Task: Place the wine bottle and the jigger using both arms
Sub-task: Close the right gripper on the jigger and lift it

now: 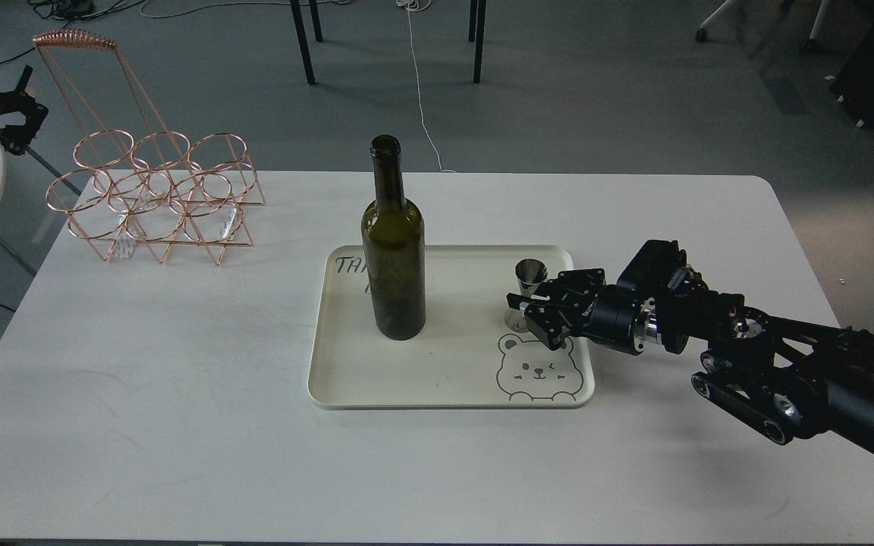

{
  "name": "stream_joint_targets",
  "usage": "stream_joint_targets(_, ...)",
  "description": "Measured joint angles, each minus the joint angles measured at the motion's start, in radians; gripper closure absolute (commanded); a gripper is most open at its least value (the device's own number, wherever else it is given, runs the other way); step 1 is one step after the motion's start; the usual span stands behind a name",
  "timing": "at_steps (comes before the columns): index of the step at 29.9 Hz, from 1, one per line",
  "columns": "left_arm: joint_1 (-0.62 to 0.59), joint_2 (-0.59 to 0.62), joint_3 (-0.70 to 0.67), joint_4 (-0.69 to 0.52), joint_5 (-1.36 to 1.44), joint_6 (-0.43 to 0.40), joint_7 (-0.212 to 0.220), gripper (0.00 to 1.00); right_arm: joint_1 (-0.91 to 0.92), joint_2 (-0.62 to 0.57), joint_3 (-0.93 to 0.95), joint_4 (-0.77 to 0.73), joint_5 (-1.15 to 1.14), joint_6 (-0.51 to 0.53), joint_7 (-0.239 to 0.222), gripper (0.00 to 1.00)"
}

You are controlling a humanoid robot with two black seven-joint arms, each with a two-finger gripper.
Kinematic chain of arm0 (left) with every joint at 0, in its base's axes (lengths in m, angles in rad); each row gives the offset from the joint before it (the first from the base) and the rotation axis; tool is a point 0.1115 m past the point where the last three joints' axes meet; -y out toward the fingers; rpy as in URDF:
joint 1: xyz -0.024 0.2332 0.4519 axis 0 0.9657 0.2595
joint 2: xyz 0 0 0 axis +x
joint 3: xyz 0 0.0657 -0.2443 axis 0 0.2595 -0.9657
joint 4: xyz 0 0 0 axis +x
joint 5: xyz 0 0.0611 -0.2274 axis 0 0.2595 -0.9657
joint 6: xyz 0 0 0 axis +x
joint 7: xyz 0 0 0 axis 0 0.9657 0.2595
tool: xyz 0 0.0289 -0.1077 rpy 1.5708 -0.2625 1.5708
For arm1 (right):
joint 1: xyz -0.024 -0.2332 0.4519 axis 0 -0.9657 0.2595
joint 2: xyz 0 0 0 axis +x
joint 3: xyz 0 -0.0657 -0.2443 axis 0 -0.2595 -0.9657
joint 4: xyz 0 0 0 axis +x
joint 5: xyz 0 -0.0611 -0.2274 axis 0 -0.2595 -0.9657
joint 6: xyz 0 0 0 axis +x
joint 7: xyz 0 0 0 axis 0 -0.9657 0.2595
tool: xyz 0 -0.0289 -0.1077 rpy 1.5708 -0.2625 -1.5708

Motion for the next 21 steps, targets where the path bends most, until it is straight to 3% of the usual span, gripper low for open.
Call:
stream_joint_targets(5, 0.0, 0.002, 0.0, 0.001, 0.0, 0.0, 0.0, 0.01, 0.011, 0.001, -0.013, -0.009, 0.0, -0.007, 0.0, 0.98)
stream_joint_targets(12, -0.001, 0.004, 0.0, 0.001, 0.0, 0.0, 0.0, 0.01, 0.033, -0.026, 0.001, 0.01, 0.016, -0.049, 0.0, 0.99)
stream_joint_targets(21, -0.003, 0.008, 0.0, -0.002, 0.0, 0.0, 0.003, 0.01, -0.012, -0.201, 0.108, 0.041, 0.084, -0.132, 0.0, 0.99)
